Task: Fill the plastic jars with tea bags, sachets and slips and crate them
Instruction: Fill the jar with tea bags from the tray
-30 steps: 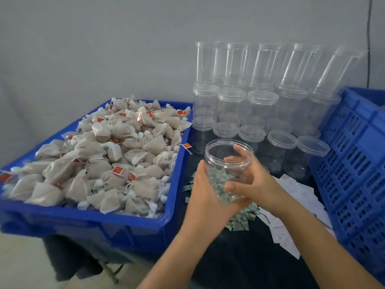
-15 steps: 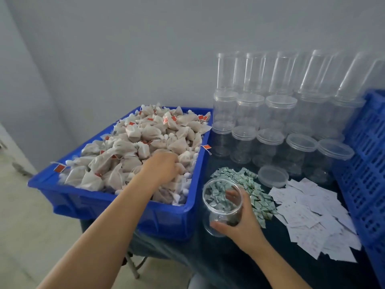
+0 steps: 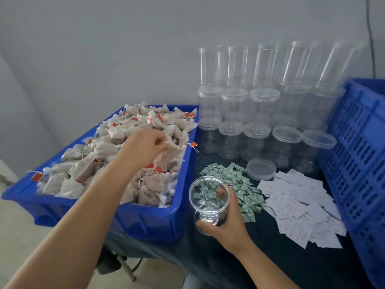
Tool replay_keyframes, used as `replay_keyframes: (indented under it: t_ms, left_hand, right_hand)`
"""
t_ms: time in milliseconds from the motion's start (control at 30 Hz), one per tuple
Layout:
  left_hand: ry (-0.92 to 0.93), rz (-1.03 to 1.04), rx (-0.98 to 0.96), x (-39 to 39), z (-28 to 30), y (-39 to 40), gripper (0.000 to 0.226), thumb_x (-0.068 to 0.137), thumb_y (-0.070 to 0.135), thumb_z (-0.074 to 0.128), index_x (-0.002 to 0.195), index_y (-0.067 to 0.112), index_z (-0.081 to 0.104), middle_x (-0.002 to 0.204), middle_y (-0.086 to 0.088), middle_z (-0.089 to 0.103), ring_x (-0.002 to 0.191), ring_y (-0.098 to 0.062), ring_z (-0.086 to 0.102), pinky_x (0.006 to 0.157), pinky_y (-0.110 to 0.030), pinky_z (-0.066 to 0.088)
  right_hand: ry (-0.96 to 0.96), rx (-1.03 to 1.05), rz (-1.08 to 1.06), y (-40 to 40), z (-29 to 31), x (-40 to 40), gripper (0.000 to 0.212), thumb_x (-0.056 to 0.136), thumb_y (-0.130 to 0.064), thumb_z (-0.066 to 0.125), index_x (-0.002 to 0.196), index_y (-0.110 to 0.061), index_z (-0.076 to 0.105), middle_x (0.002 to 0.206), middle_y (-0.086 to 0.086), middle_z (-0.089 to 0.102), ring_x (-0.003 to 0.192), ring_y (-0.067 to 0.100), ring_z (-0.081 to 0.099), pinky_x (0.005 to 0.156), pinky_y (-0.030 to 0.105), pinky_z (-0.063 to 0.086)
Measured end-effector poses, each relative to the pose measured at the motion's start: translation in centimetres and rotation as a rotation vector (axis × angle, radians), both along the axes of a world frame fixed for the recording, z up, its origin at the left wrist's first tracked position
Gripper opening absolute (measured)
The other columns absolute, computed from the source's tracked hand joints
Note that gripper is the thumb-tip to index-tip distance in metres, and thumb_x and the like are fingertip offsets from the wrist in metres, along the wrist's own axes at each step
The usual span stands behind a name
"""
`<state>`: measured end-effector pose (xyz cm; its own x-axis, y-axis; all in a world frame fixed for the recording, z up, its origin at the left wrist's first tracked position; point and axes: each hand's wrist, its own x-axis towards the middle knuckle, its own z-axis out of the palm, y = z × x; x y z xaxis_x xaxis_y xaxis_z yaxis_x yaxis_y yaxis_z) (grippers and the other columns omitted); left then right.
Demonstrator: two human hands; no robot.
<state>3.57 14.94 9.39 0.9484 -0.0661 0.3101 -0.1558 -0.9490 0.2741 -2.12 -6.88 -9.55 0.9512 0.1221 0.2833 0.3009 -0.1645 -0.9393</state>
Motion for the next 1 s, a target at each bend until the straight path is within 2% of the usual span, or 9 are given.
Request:
replay_keyframes:
  t_ms: [233,400,467,600,667,800,867,933,1000]
  left_hand:
    - [-0.041,-0.166,-0.249,-2.4,3.1,-2.9,0.006,0.085,0.030,0.068,0.079,0.027,0.069,0.075,0.014,0.066,0.073,0.001,0.060,0.070,-0.014,0.044]
    - [0.087,-0.295,-0.499,-3.9,2.1,-5.6,0.011,0.084,0.020,0.069,0.077,0.028,0.068,0.076,0.012,0.070,0.069,-0.001,0.066,0.061,-0.015,0.054]
    - [0.136,-0.311,-0.489,-4.2,0.9,-6.2,0.009,0.084,0.019,0.069,0.079,0.027,0.067,0.075,0.008,0.070,0.069,-0.002,0.067,0.060,-0.013,0.053]
    - [0.218,-0.287,-0.452,-4.5,-1.3,-6.5,0.007,0.086,0.020,0.067,0.081,0.025,0.066,0.080,0.004,0.070,0.078,-0.012,0.068,0.077,-0.036,0.058]
    - [0.234,-0.281,-0.444,-4.7,-2.1,-6.6,0.009,0.086,0.020,0.068,0.080,0.026,0.065,0.079,0.006,0.069,0.077,-0.011,0.067,0.078,-0.038,0.057]
    - [0.282,-0.296,-0.493,-4.8,-3.3,-7.2,0.010,0.085,0.018,0.068,0.080,0.025,0.065,0.079,0.006,0.070,0.077,-0.009,0.067,0.078,-0.035,0.057]
    - [0.290,-0.304,-0.492,-4.9,-3.8,-7.5,0.008,0.085,0.017,0.068,0.081,0.023,0.065,0.079,0.005,0.069,0.078,-0.010,0.067,0.079,-0.033,0.057]
    - [0.263,-0.320,-0.384,-4.9,-4.3,-7.7,0.008,0.085,0.018,0.067,0.081,0.024,0.064,0.079,0.008,0.067,0.076,-0.006,0.064,0.076,-0.023,0.054]
    - [0.222,-0.340,-0.249,-4.9,-4.7,-7.8,0.007,0.087,0.017,0.064,0.083,0.022,0.064,0.079,0.010,0.064,0.074,-0.004,0.060,0.069,-0.016,0.050]
  right_hand:
    - [0.010,0.007,0.006,0.0,0.1,-0.1,0.096,0.054,-0.048,0.088,0.125,-0.076,0.030,0.143,-0.012,0.042,0.132,0.001,0.045,0.109,0.032,0.046]
    - [0.031,0.010,0.021,-0.1,-0.2,0.1,0.100,0.055,-0.045,0.089,0.135,-0.059,0.031,0.143,-0.013,0.042,0.133,0.002,0.045,0.108,0.039,0.048]
    - [0.034,0.021,0.025,0.0,-0.4,0.2,0.101,0.055,-0.043,0.090,0.136,-0.060,0.032,0.142,-0.012,0.042,0.132,0.006,0.047,0.106,0.041,0.050]
    - [0.034,0.025,0.020,0.0,-0.5,0.3,0.102,0.057,-0.040,0.090,0.138,-0.058,0.031,0.142,-0.007,0.042,0.131,0.014,0.050,0.103,0.045,0.052]
    - [0.033,0.029,0.022,-0.1,-0.6,0.4,0.103,0.058,-0.039,0.091,0.141,-0.050,0.031,0.142,-0.003,0.044,0.131,0.016,0.051,0.103,0.045,0.051]
    - [0.028,0.047,0.021,-0.1,-0.6,0.6,0.100,0.060,-0.037,0.092,0.144,-0.036,0.037,0.140,0.002,0.048,0.129,0.020,0.053,0.101,0.048,0.052]
    - [0.027,0.057,0.016,0.0,-0.7,0.6,0.095,0.060,-0.036,0.092,0.139,-0.039,0.039,0.137,0.005,0.050,0.126,0.023,0.056,0.098,0.051,0.053]
    - [0.038,0.071,0.019,0.0,-0.7,0.5,0.097,0.059,-0.036,0.092,0.138,-0.046,0.037,0.139,0.006,0.048,0.126,0.024,0.056,0.097,0.053,0.054]
    - [0.032,0.063,0.018,0.0,-0.7,0.5,0.101,0.058,-0.037,0.092,0.137,-0.058,0.033,0.142,0.001,0.045,0.129,0.019,0.053,0.100,0.047,0.054]
